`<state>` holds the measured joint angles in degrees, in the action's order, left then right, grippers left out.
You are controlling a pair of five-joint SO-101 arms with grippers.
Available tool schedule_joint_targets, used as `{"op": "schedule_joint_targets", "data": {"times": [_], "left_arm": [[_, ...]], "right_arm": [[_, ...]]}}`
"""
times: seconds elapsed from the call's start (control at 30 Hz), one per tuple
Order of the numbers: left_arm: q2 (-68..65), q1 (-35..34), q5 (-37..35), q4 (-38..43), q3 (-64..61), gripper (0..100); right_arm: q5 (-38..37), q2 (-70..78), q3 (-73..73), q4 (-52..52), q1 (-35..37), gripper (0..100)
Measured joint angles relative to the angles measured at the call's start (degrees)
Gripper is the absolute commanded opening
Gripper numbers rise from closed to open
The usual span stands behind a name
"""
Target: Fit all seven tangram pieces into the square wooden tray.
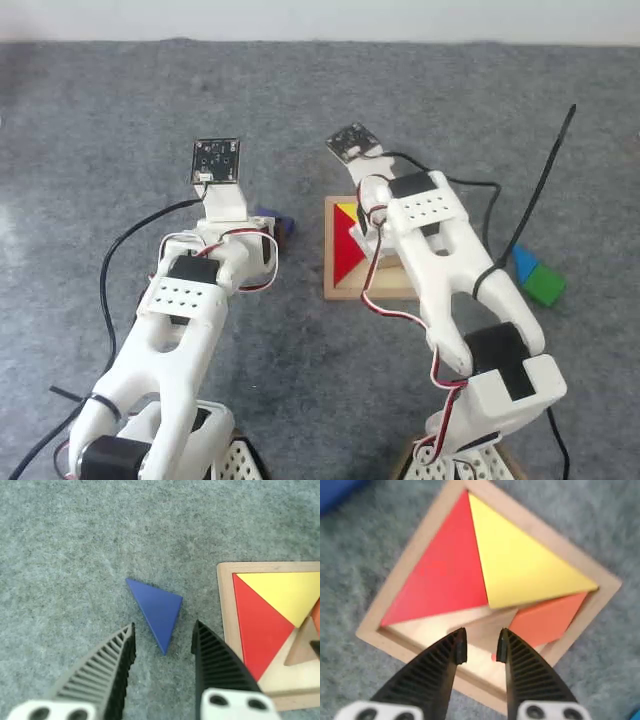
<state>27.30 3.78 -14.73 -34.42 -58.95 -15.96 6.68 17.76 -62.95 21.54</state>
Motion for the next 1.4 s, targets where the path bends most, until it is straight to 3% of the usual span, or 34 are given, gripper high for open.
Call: {"op": "schedule_joint_targets", "data": {"times": [0.27, 0.87, 1.4], "left_arm": [[0.00, 0.00, 0.00, 0.00, 0.00, 18], [0.00, 0.00, 0.00, 0.00, 0.00, 18], [0.00, 0.00, 0.00, 0.00, 0.00, 18]], "right_arm": [[1.93, 4.31, 1.14, 0.00, 0.44, 11.9], [2.37, 3.87, 2.20, -1.05, 10.20, 11.7], [-2.02, -2.64, 3.52, 3.16, 6.24, 11.9]]}}
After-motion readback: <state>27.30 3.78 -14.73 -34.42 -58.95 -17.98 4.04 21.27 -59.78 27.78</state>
